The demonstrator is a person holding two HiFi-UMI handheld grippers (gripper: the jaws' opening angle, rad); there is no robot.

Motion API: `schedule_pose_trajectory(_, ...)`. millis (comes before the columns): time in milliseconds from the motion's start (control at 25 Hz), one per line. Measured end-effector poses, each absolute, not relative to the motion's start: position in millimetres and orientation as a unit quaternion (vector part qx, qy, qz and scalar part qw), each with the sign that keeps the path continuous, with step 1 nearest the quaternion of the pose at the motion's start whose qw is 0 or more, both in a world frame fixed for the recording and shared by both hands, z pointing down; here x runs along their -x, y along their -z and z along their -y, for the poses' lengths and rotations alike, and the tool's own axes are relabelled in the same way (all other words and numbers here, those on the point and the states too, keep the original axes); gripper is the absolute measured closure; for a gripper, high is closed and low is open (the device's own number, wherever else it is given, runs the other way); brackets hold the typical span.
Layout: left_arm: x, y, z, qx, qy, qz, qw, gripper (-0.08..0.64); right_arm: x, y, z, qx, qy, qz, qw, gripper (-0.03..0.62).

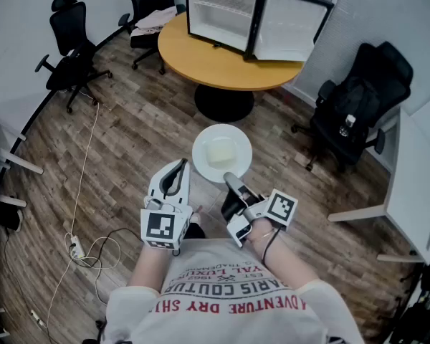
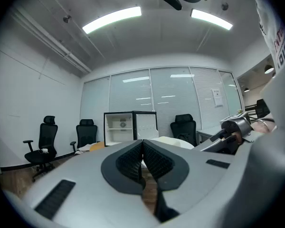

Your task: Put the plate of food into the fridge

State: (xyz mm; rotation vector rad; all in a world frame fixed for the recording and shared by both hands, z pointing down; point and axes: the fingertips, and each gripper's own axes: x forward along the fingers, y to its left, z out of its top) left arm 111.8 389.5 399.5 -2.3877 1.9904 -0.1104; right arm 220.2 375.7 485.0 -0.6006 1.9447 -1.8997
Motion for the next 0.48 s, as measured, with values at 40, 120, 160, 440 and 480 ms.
schedule_pose_trajectory(40,-111.4,-400.1,-388.3,0.767,0.033,-0.641,0.011,0.531,-220.3,-486.0,-374.1,0.213,0.671,-0.688,0.177,0.554)
schedule_pose_trajectory(120,-110.9,-400.7,-386.3,0.766,0.031,-0.642,0.006,0.531,-220.5,-487.3,-371.4,0.215,0.670,-0.689,0.176,0.554)
schedule_pose_trajectory(160,-110.6,-400.6,-385.5,0.766,0.032,-0.642,0.009,0.531,-220.5,-487.5,-370.8,0.215,0.670,-0.689,0.175,0.554)
schedule_pose_trajectory(440,-106.5,-404.6,-380.8,0.767,0.030,-0.641,-0.001,0.531,-216.7,-490.8,-367.7,0.220,0.675,-0.683,0.171,0.554)
schedule_pose_trajectory(480,-105.8,-405.8,-379.4,0.767,0.032,-0.640,0.000,0.531,-216.4,-492.0,-366.5,0.222,0.676,-0.682,0.170,0.554)
